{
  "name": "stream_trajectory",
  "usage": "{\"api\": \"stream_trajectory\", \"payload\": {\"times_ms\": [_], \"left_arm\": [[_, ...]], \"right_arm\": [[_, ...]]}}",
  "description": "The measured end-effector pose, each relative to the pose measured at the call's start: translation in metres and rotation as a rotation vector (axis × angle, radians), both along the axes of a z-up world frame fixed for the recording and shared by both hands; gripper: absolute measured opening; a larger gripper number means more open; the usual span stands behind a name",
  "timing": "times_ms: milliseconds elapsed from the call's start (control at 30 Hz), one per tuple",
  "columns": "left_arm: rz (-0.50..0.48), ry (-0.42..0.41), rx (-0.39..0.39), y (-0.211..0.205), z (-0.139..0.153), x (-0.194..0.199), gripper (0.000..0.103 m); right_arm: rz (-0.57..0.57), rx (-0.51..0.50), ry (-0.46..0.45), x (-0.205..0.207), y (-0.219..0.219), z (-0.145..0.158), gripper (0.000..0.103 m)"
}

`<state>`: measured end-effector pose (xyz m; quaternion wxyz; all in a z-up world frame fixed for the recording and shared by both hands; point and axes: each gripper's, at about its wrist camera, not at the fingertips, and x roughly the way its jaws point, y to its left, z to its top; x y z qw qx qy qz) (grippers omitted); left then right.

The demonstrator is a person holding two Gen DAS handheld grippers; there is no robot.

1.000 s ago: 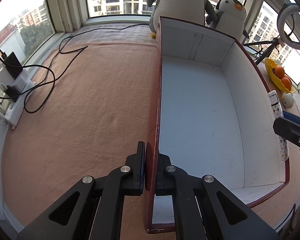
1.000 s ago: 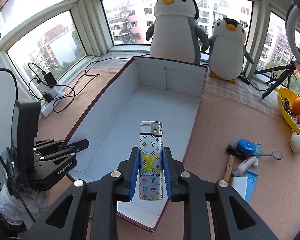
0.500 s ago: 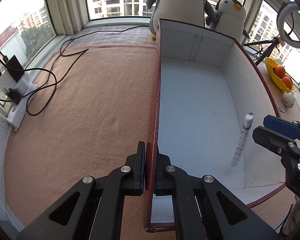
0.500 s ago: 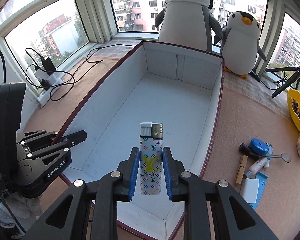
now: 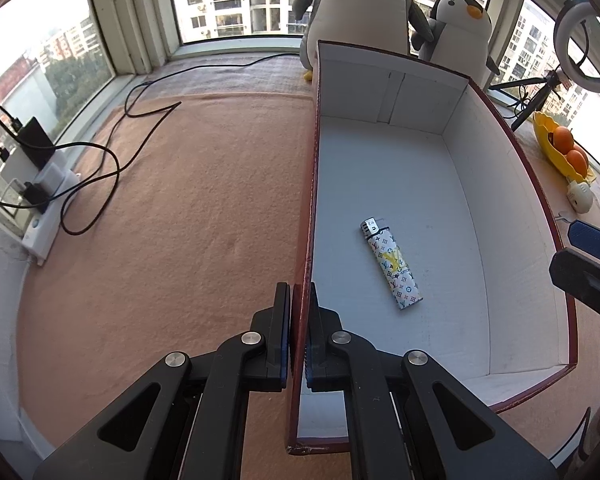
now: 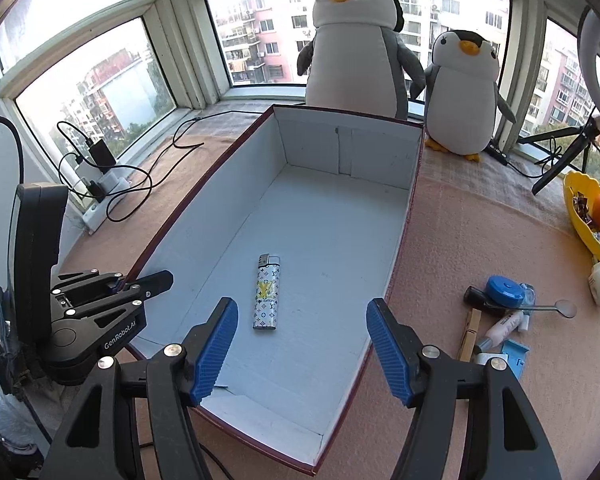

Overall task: Organize rigid objects
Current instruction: 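Carry the lighter into the box and open the right gripper, then move the right gripper to the white charger plug and grasp it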

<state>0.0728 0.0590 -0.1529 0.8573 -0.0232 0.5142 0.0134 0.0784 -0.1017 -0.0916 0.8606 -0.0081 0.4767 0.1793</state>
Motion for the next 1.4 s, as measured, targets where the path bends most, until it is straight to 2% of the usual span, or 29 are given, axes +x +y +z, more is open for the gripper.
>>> {"api": "stream_trajectory", "payload": {"times_ms": [100,267,367,533,633,667,800,1000,1400], "left_arm": [[0.004,0.004,-0.001,0.0,0.0,0.0,0.007],[0.005,0.006,0.003,-0.002,0.001,0.0,0.018],[0.004,0.008,0.002,-0.002,0.001,0.0,0.018],[0.007,0.009,0.003,-0.002,0.002,0.0,0.02],[0.009,0.008,0.005,-0.001,0.003,-0.001,0.039],[0.012,0.005,0.005,-0.001,0.004,-0.001,0.043],[0.016,0.004,0.01,-0.001,0.006,-0.002,0.043],[0.026,0.013,0.013,-0.002,0.004,-0.002,0.047],[0.05,0.016,0.011,0.001,0.002,-0.006,0.049]], "right_arm": [[-0.034,0.034,-0.009,-0.002,-0.019,0.008,0.063],[-0.127,0.057,-0.036,-0.007,-0.062,0.02,0.066],[-0.191,0.045,-0.043,-0.009,-0.091,0.022,0.069],[-0.306,-0.032,-0.015,-0.007,-0.141,0.006,0.071],[-0.359,-0.064,0.021,-0.005,-0.17,-0.01,0.071],[-0.376,-0.073,0.034,-0.005,-0.178,-0.015,0.071],[-0.417,-0.072,0.079,-0.005,-0.202,-0.031,0.071],[-0.399,-0.087,0.121,-0.004,-0.203,-0.049,0.071],[-0.228,-0.135,0.168,0.013,-0.147,-0.074,0.071]]}}
